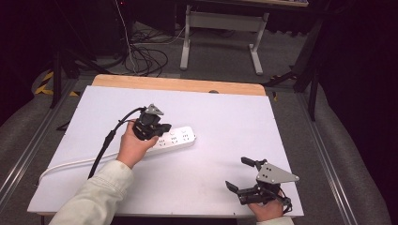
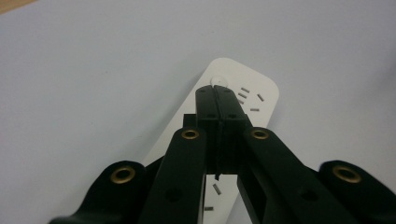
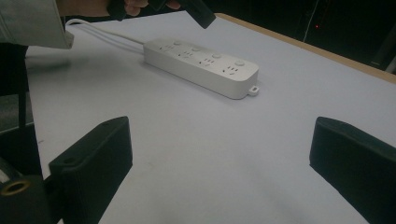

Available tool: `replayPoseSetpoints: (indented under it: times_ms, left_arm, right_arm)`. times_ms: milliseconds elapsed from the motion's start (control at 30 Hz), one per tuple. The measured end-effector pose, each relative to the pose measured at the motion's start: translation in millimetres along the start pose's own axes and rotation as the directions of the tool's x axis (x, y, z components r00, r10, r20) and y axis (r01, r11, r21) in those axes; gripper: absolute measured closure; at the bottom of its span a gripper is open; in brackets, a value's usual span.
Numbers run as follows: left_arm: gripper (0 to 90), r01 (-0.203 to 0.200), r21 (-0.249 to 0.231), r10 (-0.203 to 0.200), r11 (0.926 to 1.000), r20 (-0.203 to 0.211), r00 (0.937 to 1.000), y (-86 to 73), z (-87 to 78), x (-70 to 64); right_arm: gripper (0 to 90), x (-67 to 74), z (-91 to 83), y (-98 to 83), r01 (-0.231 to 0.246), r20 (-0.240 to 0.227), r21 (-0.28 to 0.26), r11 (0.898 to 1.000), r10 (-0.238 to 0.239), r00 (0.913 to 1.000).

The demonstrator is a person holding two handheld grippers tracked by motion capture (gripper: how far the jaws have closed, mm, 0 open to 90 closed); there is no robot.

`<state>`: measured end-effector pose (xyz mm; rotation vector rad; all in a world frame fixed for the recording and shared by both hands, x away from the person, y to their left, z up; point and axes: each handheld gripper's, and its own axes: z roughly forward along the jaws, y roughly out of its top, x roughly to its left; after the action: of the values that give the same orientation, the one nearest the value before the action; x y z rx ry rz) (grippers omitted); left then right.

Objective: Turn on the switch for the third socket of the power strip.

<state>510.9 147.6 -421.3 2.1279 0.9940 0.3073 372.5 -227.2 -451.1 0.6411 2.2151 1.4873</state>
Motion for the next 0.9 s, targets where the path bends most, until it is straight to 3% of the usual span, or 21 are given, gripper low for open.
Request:
replayPoseSetpoints:
  times_ms: [167, 300, 433, 700, 800, 900]
  left_arm:
    - [90.0, 0.019, 0.017, -0.019, 0.9997, 0.001, 0.9998, -1.6, 10.7, 1.8]
    - [90.0, -0.023, 0.010, 0.023, 0.9997, -0.045, 0.9987, -3.8, 17.5, -1.2]
    - [90.0, -0.048, 0.023, 0.049, 0.9986, -0.051, 0.9975, -6.0, 24.1, -3.5]
    - [90.0, -0.044, 0.018, 0.045, 0.9989, -0.058, 0.9973, -7.2, 32.6, -4.4]
    - [90.0, -0.066, 0.029, 0.068, 0.9974, -0.085, 0.9941, -7.2, 35.6, -5.7]
    - [90.0, -0.118, 0.056, 0.125, 0.9914, -0.133, 0.9833, -5.0, 37.1, -10.0]
  right_arm:
    - [6.3, -0.8, -0.3, -0.3, -0.011, -0.005, -0.005, 1.000, 0.011, 0.9999]
    - [6.4, -0.8, -0.5, -0.3, -0.010, -0.007, -0.007, 1.000, 0.010, 0.9999]
    - [6.3, -0.7, -0.5, -0.3, -0.010, -0.008, -0.008, 1.000, 0.010, 0.9999]
    - [6.3, -0.8, -0.6, -0.3, -0.010, -0.009, -0.007, 1.000, 0.010, 0.9999]
    - [6.3, -1.1, -0.5, -0.5, -0.012, -0.011, -0.006, 1.000, 0.012, 0.9999]
    - [6.4, -1.6, 0.1, -0.9, -0.018, -0.015, -0.010, 1.000, 0.018, 0.9997]
